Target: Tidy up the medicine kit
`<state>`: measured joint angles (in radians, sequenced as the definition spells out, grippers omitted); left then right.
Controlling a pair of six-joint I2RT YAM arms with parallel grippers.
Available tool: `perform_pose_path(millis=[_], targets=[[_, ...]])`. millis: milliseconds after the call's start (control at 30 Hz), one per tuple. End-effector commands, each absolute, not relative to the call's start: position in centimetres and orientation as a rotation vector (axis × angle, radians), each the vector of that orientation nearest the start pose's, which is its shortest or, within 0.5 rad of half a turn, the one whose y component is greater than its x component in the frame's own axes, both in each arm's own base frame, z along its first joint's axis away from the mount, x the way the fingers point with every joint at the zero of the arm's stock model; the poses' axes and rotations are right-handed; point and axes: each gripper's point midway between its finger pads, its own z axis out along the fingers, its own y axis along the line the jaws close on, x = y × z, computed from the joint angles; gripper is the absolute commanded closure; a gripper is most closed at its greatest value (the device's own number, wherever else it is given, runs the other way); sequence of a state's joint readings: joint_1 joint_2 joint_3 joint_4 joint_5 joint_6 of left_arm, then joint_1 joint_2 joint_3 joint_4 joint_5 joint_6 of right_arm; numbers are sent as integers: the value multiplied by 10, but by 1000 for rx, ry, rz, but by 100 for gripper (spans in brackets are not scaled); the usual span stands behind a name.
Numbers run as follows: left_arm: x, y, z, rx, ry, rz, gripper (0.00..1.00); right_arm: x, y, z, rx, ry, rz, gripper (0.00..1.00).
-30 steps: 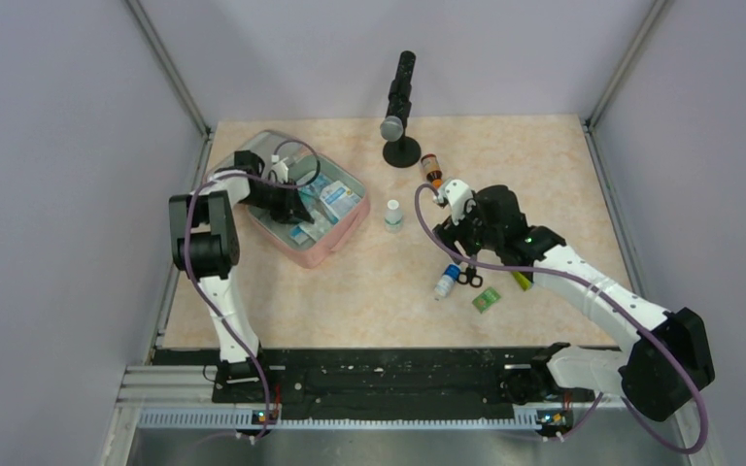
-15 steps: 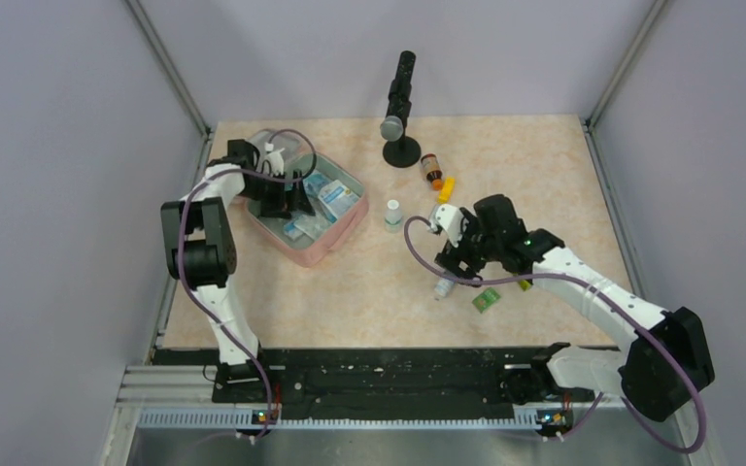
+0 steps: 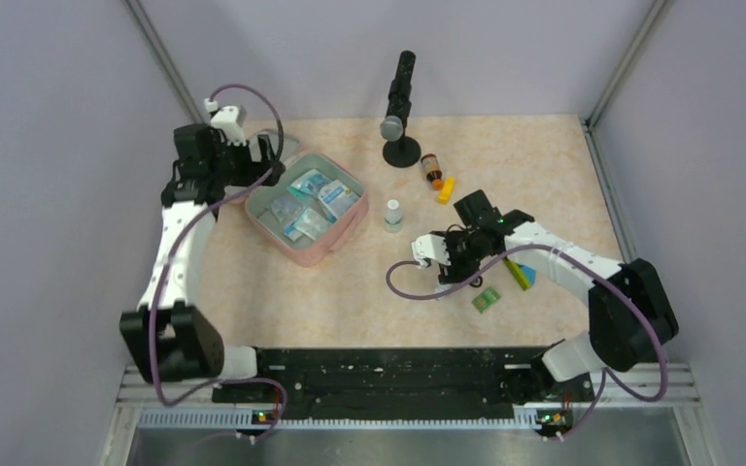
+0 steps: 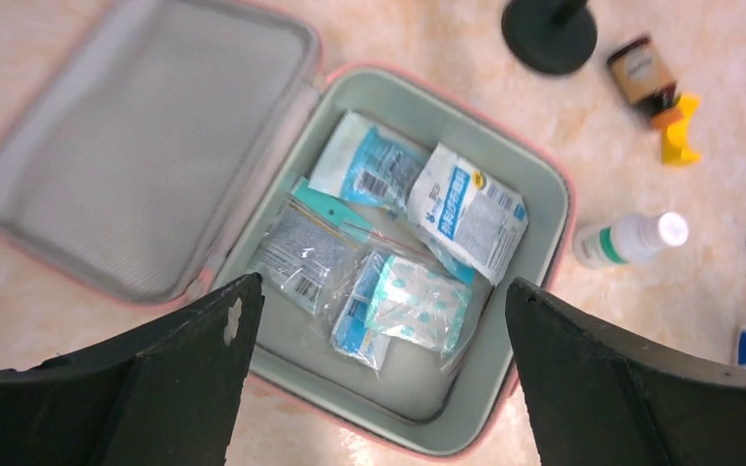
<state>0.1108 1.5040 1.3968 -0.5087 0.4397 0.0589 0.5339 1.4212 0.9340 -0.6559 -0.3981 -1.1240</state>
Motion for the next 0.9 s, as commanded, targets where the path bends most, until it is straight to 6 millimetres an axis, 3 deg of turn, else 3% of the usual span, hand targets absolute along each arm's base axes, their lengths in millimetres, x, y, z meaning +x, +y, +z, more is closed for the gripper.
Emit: perform_pose_path(millis=[0, 67, 200, 367, 467, 567, 667, 867], targets=[[419, -16, 310, -74, 1773, -365, 1, 263, 202, 77, -2209, 1369, 310, 33], [414, -35, 296, -73, 1847, -505, 1, 261, 202, 69, -2288, 1301, 305, 34], [393, -75, 282, 83, 1926, -764, 25, 262, 199, 50, -2384, 1259, 302, 41], [383, -83, 281, 113, 1885, -821, 32, 263, 199, 40, -2432, 1229, 304, 55], [379, -89, 278, 168, 1879, -827, 34, 270, 203, 44, -2388, 1277, 300, 65], [383, -90, 276, 179, 1891, -744, 30, 282, 214, 63, -2246, 1391, 327, 72], [381, -106, 282, 282, 1866, -768, 28, 291, 227, 91, -2046, 1540, 411, 80], [355, -170, 293, 632, 1727, -905, 28, 300, 253, 169, -1507, 1798, 733, 82]])
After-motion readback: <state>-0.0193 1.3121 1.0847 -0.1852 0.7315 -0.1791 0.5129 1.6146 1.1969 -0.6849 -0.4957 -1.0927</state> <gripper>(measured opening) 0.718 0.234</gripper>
